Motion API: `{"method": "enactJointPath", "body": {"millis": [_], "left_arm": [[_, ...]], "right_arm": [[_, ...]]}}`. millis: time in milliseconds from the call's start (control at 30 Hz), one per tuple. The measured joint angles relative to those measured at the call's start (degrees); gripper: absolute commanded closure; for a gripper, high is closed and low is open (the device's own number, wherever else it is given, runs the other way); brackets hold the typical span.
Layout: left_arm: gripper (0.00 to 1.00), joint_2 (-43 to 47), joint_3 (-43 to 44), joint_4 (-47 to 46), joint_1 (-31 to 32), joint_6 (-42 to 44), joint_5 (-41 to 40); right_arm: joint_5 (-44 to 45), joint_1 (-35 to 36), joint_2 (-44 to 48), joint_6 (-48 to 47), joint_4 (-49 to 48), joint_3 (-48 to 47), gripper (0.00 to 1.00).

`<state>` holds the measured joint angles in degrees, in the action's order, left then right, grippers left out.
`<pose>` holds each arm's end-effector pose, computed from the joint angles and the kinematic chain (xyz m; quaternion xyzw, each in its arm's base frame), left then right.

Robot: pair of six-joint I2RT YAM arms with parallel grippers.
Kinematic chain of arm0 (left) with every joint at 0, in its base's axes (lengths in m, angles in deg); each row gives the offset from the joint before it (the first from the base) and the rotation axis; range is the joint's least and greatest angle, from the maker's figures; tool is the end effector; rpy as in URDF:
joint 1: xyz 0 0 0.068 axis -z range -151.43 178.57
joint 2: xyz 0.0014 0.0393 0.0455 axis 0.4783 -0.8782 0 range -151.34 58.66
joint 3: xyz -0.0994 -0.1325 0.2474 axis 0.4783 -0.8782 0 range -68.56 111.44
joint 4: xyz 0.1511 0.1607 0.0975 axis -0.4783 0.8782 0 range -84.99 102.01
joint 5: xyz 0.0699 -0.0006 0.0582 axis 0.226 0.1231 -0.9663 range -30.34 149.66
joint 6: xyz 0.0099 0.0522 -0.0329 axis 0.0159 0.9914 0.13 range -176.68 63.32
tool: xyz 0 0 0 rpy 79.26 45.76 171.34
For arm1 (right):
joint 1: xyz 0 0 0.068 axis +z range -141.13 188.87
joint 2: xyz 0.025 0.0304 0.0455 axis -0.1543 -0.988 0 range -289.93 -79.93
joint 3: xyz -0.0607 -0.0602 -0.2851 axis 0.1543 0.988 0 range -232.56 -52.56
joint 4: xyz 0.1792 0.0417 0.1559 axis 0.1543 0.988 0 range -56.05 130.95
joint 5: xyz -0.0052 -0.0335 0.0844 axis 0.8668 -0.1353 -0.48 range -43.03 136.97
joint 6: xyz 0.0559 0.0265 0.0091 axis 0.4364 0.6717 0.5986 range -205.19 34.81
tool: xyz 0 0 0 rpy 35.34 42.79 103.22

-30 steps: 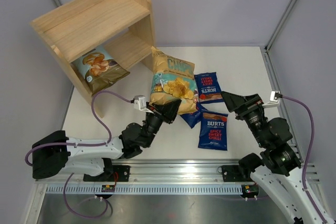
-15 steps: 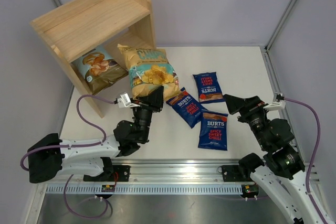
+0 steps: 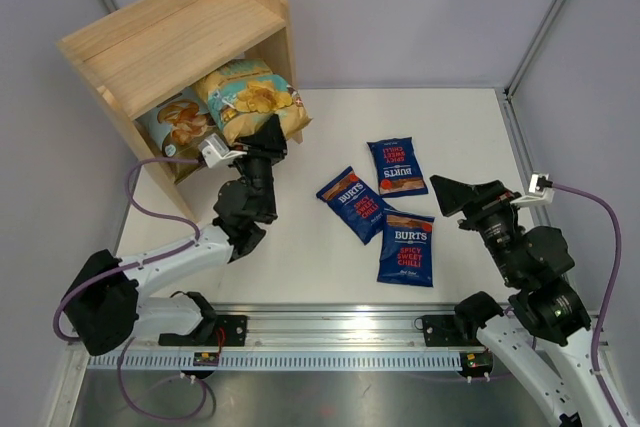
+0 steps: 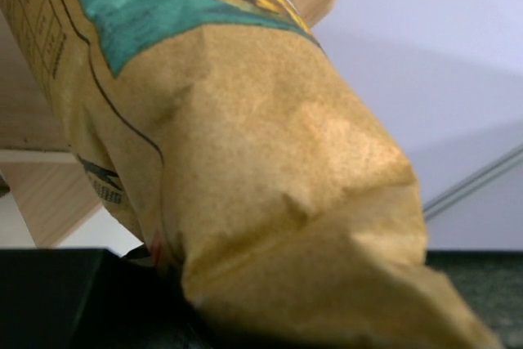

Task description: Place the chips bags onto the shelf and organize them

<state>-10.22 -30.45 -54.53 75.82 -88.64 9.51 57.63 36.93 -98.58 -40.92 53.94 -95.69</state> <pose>0.1827 -0.1439 0.3715 -0.3001 0.5056 -0.3306 0.7382 0.0434 0.0131 0.3627 0.1628 0.6596 0.3805 0.6274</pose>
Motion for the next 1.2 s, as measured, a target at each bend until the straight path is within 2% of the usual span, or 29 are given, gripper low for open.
{"method": "enactJointPath", "body": {"millis": [267, 800, 867, 900, 1000, 1033, 1133, 1200], "left_arm": [[0.89, -7.63, 4.94, 2.62, -7.08, -2.08, 3.74], [0.84, -21.11, 15.26, 4.09, -15.34, -3.98, 7.19], [0.8, -22.49, 16.15, 4.61, -16.17, -4.35, 7.56], [0.74, -22.88, 16.41, 4.96, -16.41, -4.44, 7.67], [0.73, -23.78, 17.18, 6.47, -17.07, -4.74, 7.8], [0.69, -23.93, 17.42, 7.15, -17.16, -4.87, 7.78], [0.42, -23.98, 18.32, 9.66, -17.2, -5.92, 7.74], [0.35, -23.96, 18.99, 11.17, -17.2, -7.04, 7.72]], "right_arm": [[-4.33, 0.02, -0.76, -1.01, -0.26, -3.06, 0.01], [-9.29, 0.02, -0.63, -2.91, -0.42, -3.28, 0.01], [-10.69, 0.02, -0.63, -2.86, -0.48, -3.37, 0.01], [-11.3, 0.02, -0.63, -2.86, -0.59, -3.37, 0.01], [-12.37, 0.02, -0.63, -2.69, -0.79, -3.58, 0.01], [-12.66, 0.02, -0.63, -2.69, -0.83, -3.63, 0.01], [-13.29, 0.02, -0.63, -2.64, -0.79, -3.74, 0.01], [-13.33, 0.02, -0.63, -2.62, -0.74, -3.78, 0.01]]}}
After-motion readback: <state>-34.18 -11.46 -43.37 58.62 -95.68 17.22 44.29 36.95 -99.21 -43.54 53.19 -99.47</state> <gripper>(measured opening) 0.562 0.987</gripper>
